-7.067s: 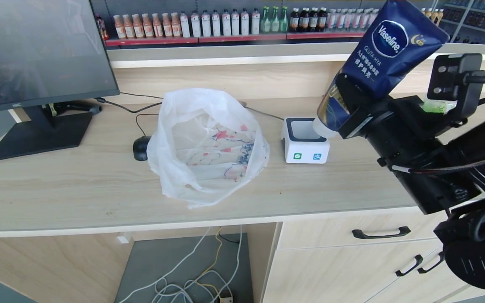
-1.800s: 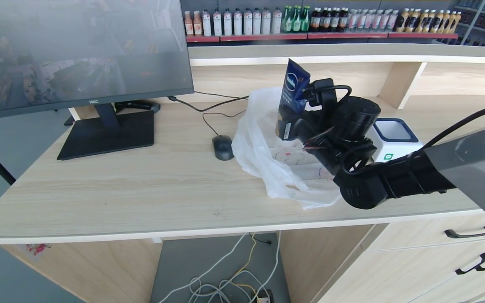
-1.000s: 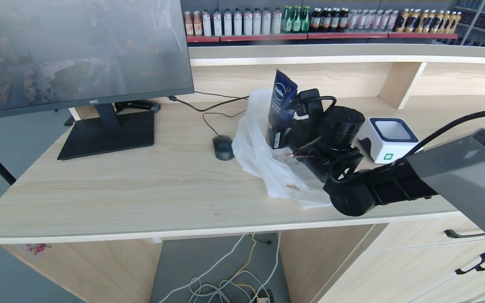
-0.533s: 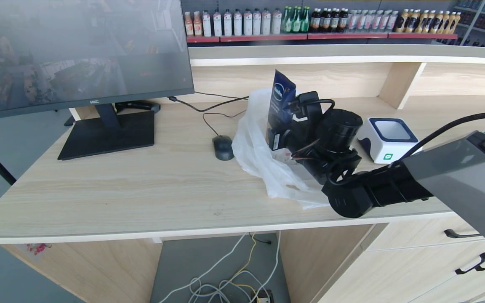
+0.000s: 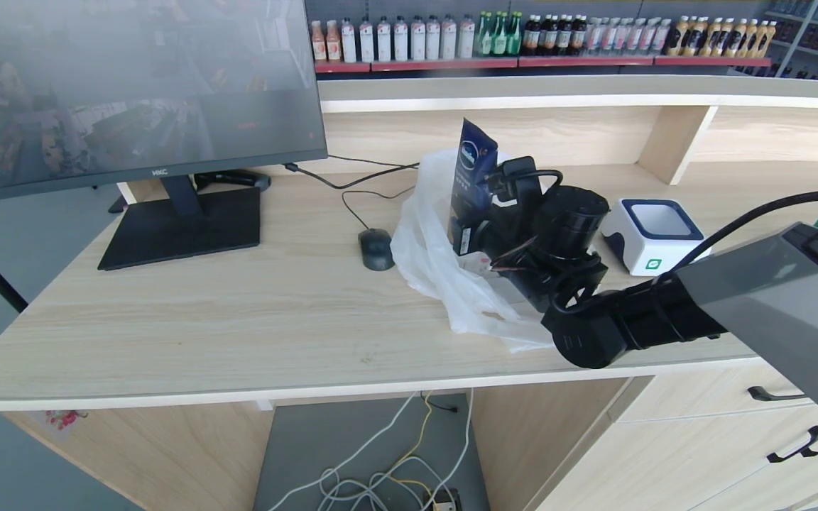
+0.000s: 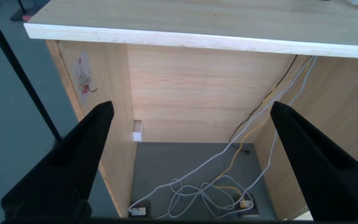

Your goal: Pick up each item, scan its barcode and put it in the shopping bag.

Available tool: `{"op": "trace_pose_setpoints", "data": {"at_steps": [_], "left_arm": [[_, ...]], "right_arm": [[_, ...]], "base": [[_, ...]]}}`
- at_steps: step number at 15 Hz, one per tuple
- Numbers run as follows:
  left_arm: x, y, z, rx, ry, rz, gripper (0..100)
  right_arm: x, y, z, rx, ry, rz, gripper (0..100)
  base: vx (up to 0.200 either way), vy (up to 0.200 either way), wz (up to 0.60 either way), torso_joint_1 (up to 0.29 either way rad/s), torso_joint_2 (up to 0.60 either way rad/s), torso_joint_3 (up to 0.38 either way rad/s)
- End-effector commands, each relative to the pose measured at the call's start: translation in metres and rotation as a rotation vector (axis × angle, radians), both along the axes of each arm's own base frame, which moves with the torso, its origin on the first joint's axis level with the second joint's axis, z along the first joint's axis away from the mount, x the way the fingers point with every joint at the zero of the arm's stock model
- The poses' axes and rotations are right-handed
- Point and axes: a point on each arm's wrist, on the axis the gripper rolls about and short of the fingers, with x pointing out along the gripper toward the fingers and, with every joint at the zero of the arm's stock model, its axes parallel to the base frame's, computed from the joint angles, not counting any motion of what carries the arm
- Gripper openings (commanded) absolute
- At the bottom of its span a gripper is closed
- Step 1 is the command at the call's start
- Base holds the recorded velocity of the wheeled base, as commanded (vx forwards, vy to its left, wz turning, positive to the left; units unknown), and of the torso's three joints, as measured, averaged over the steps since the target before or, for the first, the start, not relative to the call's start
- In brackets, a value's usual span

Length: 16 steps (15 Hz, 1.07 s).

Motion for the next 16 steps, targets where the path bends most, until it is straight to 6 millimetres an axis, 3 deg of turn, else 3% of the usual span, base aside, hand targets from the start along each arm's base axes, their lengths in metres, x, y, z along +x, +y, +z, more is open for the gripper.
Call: {"op": "trace_pose_setpoints", "data": {"at_steps": [1, 4, 5, 16], "left_arm": [[0.0, 0.0, 0.0, -0.001, 0.0, 0.0, 100], [0.0001, 0.0, 0.0, -0.001, 0.002, 0.0, 100], [0.0, 0.0, 0.0, -0.001, 0.0, 0.0, 100], [0.0001, 0.0, 0.0, -0.001, 0.002, 0.0, 100]], "right_arm": [[0.0011, 0.0008, -0.0038, -0.005, 0.009, -0.001, 0], [0.0012, 0.0009, -0.0034, -0.004, 0.007, -0.001, 0], [0.0012, 0.0009, -0.0034, -0.004, 0.007, -0.001, 100], [-0.0019, 0.0022, -0.0002, -0.001, 0.001, -0.001, 100]], "base": [[0.0, 0.0, 0.0, 0.0, 0.0, 0.0], [0.0, 0.0, 0.0, 0.0, 0.0, 0.0], [0.0, 0.0, 0.0, 0.0, 0.0, 0.0], [0.0, 0.0, 0.0, 0.0, 0.0, 0.0]]}}
